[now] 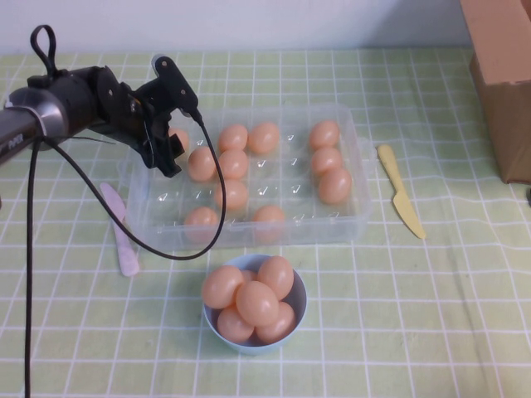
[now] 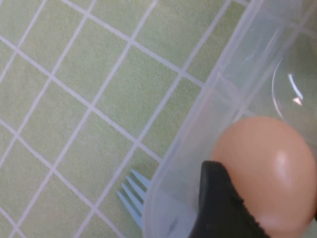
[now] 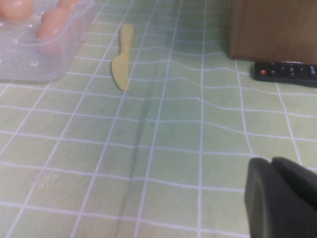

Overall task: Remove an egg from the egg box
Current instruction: Pick up the egg from the plastic box, then place the egg in the bowl

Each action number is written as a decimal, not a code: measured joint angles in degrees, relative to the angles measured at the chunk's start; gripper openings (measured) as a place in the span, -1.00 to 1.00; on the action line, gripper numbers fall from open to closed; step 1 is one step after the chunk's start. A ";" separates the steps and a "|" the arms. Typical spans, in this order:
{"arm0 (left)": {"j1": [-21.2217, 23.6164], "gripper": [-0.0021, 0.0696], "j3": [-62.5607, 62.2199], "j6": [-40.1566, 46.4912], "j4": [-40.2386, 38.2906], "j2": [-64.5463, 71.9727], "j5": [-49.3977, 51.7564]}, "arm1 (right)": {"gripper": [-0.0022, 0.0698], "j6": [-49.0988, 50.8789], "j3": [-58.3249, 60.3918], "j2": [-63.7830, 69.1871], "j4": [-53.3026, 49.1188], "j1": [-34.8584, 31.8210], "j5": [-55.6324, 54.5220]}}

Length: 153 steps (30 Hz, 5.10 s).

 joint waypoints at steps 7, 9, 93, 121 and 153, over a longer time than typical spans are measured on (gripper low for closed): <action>0.09 -0.04 0.00 -0.10 0.00 -1.50 3.79 | -0.99 0.00 0.00 0.00 0.00 0.00 0.00; 0.09 -0.04 0.00 -0.10 0.00 -2.38 5.56 | -0.99 0.00 0.00 0.00 0.00 0.00 0.00; -22.61 -0.04 20.01 -25.76 4.48 -30.87 27.84 | -0.99 0.00 0.00 -0.27 0.00 0.00 0.00; -22.61 -0.04 19.59 -17.80 4.26 -22.87 23.35 | -0.99 0.00 0.00 -0.31 0.00 0.00 0.00; -22.61 -0.04 18.31 -15.95 3.79 -21.33 24.90 | -0.99 0.00 0.00 -0.31 0.00 0.00 0.00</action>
